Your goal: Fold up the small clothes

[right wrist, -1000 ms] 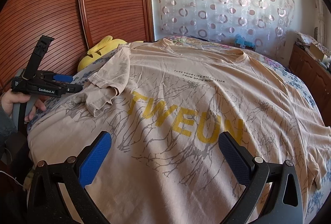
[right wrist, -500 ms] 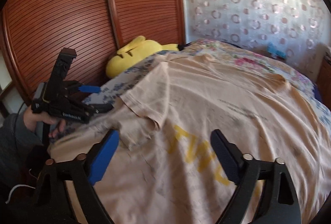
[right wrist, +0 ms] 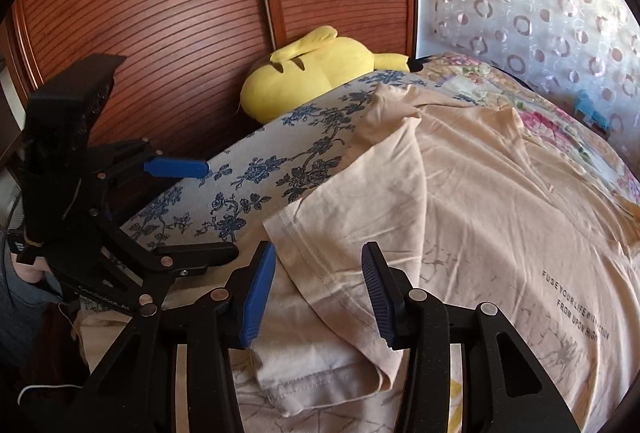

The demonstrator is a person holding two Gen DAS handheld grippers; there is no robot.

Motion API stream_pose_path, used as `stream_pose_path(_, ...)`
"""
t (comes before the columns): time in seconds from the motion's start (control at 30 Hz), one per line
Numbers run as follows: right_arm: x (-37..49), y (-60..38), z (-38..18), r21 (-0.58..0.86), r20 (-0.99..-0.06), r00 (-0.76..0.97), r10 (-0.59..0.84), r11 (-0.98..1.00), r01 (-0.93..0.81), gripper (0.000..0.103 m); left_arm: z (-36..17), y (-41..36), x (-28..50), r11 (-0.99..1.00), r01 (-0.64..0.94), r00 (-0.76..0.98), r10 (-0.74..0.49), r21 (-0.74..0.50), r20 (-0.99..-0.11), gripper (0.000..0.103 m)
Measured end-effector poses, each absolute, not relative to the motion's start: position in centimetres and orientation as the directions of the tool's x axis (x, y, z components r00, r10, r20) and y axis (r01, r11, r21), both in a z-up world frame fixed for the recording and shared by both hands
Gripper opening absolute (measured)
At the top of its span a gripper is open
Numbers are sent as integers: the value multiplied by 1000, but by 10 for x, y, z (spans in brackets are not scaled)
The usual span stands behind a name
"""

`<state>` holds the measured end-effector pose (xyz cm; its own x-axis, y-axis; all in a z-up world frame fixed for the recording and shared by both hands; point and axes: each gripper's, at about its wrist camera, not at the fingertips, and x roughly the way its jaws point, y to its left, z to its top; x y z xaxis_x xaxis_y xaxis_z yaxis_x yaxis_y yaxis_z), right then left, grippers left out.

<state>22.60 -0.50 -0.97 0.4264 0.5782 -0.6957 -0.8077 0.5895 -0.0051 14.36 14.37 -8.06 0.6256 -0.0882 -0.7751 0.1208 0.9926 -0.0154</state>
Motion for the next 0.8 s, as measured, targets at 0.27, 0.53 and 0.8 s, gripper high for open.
stream_pose_path(0.27, 231, 13, -22, -104, -718, 480, 505, 603, -791, 6, -81, 144, 143, 993, 120, 626, -88, -16, -775, 93)
stream_pose_path(0.53, 232, -32, 4, 38, -607, 518, 603, 673, -739, 5, -81, 144, 143, 993, 120, 626, -89, -16, -775, 93)
stream_pose_path(0.8, 261, -82, 2, 58, -630, 647, 430, 857, -512, 17, -81, 145, 143, 993, 120, 626, -89, -17, -774, 93)
